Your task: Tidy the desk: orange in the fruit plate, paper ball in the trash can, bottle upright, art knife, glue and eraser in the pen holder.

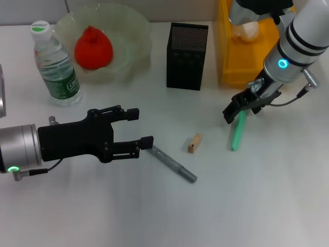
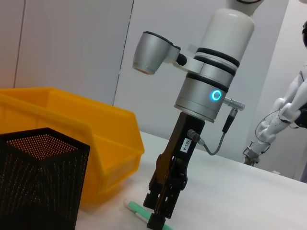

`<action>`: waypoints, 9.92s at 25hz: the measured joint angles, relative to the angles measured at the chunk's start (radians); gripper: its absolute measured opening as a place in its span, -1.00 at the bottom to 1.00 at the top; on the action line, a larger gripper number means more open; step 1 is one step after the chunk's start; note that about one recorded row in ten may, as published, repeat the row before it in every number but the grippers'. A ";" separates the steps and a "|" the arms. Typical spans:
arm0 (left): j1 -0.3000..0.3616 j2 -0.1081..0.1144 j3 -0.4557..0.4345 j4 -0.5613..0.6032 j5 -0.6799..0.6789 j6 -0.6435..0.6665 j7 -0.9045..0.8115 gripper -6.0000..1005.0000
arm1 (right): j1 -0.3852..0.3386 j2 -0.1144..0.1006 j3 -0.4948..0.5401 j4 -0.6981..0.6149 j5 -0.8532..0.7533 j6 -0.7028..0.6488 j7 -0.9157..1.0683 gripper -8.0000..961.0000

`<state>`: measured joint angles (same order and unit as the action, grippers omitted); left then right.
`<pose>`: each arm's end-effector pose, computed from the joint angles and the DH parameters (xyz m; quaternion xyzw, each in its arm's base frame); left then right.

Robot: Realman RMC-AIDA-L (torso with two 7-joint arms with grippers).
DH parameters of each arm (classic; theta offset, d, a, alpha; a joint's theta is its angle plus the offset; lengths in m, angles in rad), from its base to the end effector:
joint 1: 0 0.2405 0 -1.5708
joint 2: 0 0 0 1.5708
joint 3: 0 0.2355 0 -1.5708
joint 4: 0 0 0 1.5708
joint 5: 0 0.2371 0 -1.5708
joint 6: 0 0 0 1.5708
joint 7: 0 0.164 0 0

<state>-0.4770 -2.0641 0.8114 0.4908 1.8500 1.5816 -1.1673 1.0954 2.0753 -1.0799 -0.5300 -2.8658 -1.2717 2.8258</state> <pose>-0.2623 0.3158 -0.0370 -0.9376 -0.1780 -0.2815 0.1001 0.1877 0.4359 -0.0563 -0.8140 0.4946 -0.2196 0.2112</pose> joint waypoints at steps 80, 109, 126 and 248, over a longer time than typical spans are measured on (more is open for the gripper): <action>-0.022 0.001 0.000 0.000 -0.002 -0.020 0.014 0.62 | 0.017 0.005 -0.075 0.013 -0.001 -0.025 -0.014 -0.31; -0.023 0.001 0.000 0.006 -0.004 -0.022 0.015 0.62 | 0.017 0.003 -0.071 0.018 0.004 -0.036 -0.068 -0.78; -0.018 0.002 -0.025 0.007 -0.015 -0.019 0.015 0.62 | -0.163 0.004 -0.070 -0.295 0.198 -0.128 -0.269 -0.81; 0.041 0.040 -0.035 -0.043 -0.055 0.033 0.105 0.62 | -0.220 0.013 -0.229 -0.164 0.549 -0.017 -0.873 0.58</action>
<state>-0.4356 -2.0244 0.7767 0.4479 1.7949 1.6146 -1.0624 0.8755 2.0883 -1.3088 -0.6943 -2.3172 -1.2889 1.9529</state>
